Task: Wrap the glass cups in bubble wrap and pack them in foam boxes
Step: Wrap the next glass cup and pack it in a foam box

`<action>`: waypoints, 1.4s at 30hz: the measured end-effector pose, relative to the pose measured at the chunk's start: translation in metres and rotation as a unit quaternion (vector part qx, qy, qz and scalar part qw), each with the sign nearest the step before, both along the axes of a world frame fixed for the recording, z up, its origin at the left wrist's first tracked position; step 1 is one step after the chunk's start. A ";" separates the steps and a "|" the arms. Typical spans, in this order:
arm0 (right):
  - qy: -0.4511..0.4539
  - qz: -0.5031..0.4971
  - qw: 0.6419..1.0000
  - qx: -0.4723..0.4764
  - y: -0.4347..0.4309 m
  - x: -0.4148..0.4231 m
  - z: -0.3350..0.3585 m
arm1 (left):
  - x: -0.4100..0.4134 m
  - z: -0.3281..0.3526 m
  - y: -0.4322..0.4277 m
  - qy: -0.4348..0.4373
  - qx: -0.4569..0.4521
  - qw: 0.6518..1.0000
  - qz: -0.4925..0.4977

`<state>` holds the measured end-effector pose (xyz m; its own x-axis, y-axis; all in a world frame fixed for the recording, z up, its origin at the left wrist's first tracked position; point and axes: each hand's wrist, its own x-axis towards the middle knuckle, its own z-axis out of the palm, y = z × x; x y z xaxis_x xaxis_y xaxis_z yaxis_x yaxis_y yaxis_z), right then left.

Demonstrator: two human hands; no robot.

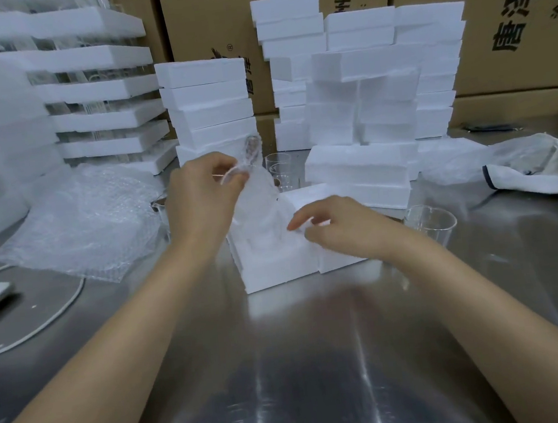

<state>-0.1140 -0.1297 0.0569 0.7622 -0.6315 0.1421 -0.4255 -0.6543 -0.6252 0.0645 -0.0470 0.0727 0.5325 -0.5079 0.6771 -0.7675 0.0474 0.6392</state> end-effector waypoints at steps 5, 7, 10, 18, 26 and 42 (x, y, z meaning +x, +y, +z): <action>0.018 0.000 1.000 -0.004 0.004 0.004 -0.003 | 0.000 0.001 0.002 0.005 0.070 0.998 -0.002; 0.009 0.004 1.000 0.004 0.004 0.003 -0.003 | -0.003 -0.001 0.002 -0.014 0.132 0.991 -0.009; -0.001 0.005 1.000 0.006 0.006 0.003 -0.003 | -0.007 -0.004 0.000 -0.078 0.233 0.969 0.001; 0.010 0.003 1.000 -0.005 0.011 0.005 -0.001 | -0.015 -0.008 -0.002 -0.143 0.275 0.949 0.067; 0.019 -0.031 0.999 -0.015 0.012 0.009 -0.006 | -0.021 -0.008 -0.006 -0.192 0.326 0.914 0.145; 0.045 -0.035 0.998 -0.011 0.016 0.008 -0.003 | -0.001 -0.006 -0.003 -0.013 0.344 0.937 0.055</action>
<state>-0.1060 -0.1138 0.0540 0.7268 -0.6811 0.0889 -0.5244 -0.6338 -0.5685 0.0637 -0.0500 0.0669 0.5956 -0.7716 0.2232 -0.7589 -0.4496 0.4711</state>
